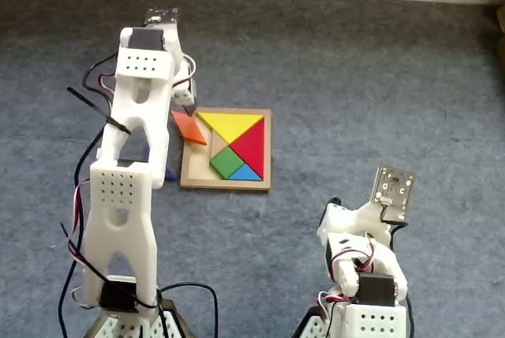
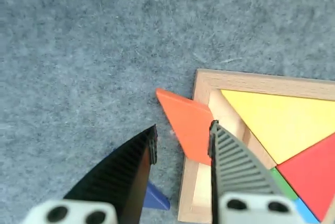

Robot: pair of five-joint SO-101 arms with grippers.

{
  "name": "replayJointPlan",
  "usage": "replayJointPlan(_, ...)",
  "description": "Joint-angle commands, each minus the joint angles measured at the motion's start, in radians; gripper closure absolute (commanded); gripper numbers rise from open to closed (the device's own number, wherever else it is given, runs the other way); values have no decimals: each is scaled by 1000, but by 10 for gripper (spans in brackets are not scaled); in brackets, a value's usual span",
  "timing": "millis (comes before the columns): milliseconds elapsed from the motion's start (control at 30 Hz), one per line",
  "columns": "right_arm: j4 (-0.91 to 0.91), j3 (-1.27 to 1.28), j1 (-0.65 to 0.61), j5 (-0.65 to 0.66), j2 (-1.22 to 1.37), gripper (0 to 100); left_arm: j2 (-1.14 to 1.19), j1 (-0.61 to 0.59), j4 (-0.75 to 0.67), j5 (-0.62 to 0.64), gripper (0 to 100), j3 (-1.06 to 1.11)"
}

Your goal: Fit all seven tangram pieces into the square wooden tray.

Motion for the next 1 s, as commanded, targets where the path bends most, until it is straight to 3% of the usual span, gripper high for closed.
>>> replayJointPlan(0,2,127,12,-9,7,782,-62,-35,-6,8,829,-33)
replayJointPlan(200,4,127,12,-9,7,782,19,-65,-37,28,835,-41)
replayJointPlan(400,4,127,12,-9,7,782,7,-110,-43,100,937,-41)
replayJointPlan(600,4,127,12,-9,7,782,12,-111,-41,100,941,-38)
replayJointPlan(733,4,127,12,-9,7,782,47,-79,-35,98,941,-38)
replayJointPlan(967,4,127,12,-9,7,782,107,53,-34,-14,944,-39)
